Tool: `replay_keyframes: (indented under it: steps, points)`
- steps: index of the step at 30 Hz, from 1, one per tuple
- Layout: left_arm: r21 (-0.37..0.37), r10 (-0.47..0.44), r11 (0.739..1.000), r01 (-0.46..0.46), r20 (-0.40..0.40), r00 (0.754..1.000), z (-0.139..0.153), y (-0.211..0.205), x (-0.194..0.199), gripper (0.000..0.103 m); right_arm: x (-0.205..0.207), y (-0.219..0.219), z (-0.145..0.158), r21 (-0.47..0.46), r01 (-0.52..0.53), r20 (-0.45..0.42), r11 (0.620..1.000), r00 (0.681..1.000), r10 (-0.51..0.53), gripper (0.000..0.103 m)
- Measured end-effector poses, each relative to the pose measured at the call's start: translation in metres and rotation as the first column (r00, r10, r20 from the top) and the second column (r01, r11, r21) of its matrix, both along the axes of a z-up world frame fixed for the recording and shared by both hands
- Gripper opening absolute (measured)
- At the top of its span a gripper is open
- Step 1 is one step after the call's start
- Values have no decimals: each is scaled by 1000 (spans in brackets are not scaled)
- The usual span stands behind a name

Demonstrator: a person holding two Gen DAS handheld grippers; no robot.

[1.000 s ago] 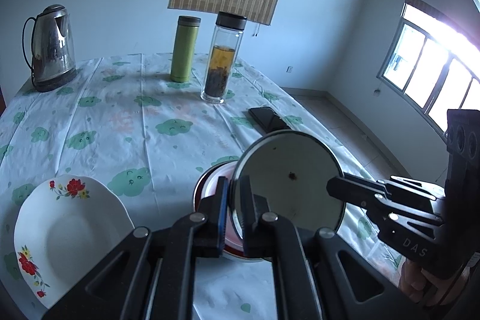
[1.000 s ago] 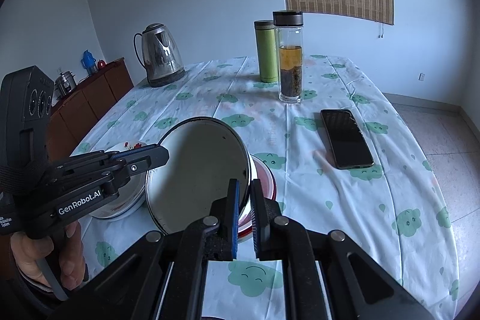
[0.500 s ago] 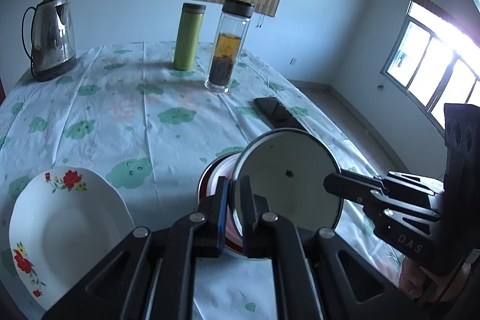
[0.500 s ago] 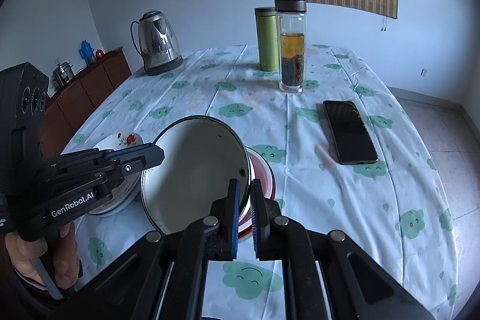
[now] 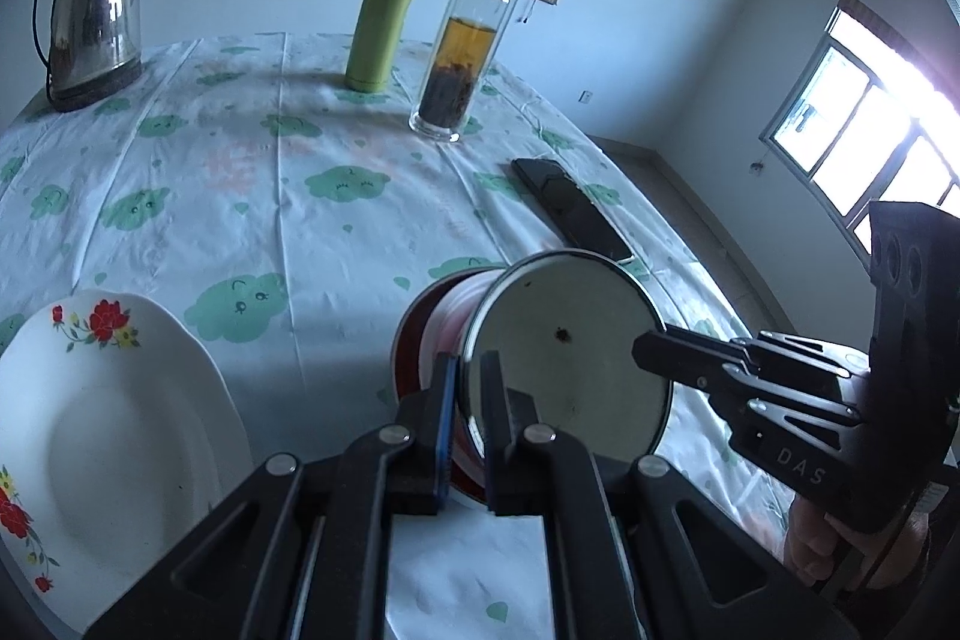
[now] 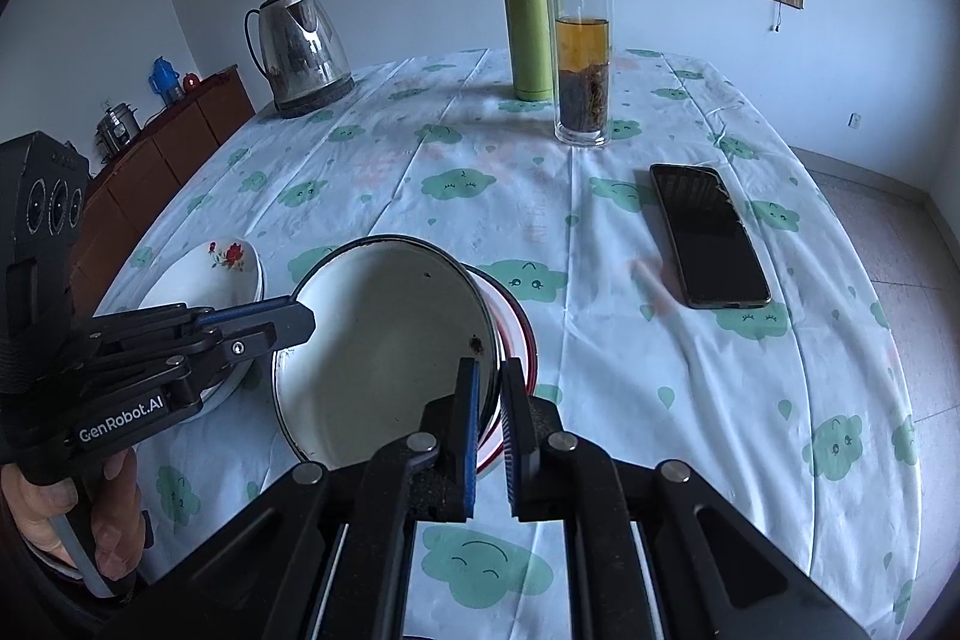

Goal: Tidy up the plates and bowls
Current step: 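Lower the white enamel bowl into the red-interior bowl with both grippers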

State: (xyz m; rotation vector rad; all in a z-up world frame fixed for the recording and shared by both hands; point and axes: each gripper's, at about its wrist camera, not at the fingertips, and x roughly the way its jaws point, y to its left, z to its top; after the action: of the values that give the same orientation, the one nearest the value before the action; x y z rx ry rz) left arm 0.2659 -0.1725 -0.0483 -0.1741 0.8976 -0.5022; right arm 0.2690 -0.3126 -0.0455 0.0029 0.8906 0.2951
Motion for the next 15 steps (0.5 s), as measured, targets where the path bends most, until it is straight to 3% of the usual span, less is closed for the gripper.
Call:
replay_keyframes:
  steps: [15]
  points:
    - [19, 7, 1000, -6, -23, 1000, -9, 0, 7, 4, 11, 1, -9, 3, 1, -27, 1000, 1000, -1, 8]
